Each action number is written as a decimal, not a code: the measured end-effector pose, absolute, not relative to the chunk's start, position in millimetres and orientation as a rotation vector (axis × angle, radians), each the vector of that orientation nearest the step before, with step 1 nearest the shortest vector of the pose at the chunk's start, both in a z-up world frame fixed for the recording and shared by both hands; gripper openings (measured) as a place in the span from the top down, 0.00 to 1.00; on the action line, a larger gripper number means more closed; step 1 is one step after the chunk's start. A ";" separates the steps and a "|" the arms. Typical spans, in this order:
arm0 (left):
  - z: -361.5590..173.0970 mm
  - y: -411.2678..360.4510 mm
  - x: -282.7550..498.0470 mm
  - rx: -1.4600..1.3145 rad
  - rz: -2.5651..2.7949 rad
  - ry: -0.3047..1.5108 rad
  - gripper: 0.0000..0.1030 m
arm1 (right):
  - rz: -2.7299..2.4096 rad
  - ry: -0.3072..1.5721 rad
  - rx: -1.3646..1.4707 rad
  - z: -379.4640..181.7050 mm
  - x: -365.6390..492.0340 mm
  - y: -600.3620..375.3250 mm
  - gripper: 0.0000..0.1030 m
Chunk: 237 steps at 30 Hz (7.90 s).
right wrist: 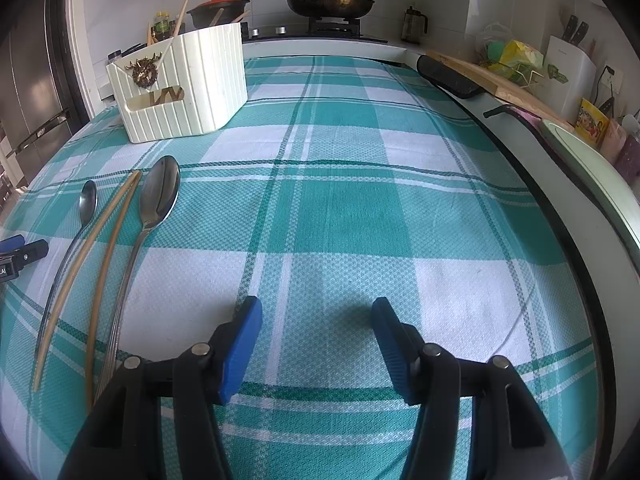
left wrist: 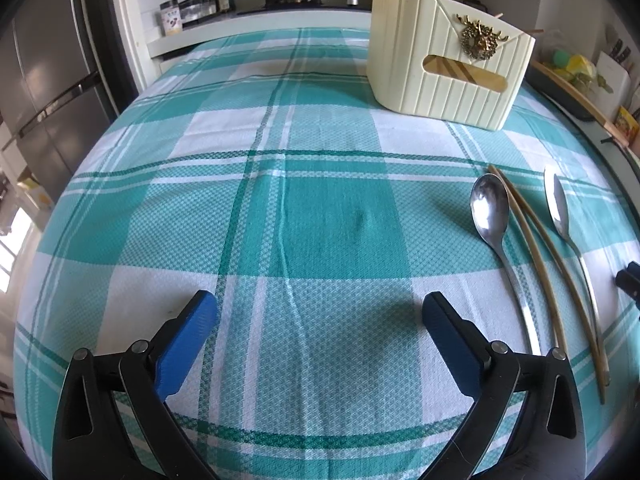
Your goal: Organize utensils
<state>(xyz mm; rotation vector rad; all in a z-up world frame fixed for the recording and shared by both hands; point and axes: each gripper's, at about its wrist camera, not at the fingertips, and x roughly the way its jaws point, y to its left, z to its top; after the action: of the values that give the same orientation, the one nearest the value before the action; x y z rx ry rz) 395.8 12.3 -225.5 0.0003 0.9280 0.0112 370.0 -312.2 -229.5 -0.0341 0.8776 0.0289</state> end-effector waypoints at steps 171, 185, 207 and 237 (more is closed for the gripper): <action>-98.2 -5.3 334.4 -0.036 -0.278 0.681 0.65 | 0.370 0.497 -0.011 -102.0 338.7 -277.3 0.60; -77.5 1.4 350.8 -0.060 -0.304 0.666 0.65 | 0.375 0.453 -0.014 -64.5 368.4 -268.7 0.60; 56.5 1.4 507.9 -0.124 -0.257 0.398 0.65 | 0.379 0.305 0.019 45.6 519.9 -217.5 0.60; 20.1 22.5 444.7 0.042 -0.252 0.662 0.04 | 0.398 0.490 -0.092 45.4 467.3 -236.8 0.33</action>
<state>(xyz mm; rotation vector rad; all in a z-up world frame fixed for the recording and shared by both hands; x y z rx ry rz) 444.7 22.5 20.1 0.0419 0.6624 -0.2521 467.3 -236.8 45.4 -0.0922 0.4896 0.3980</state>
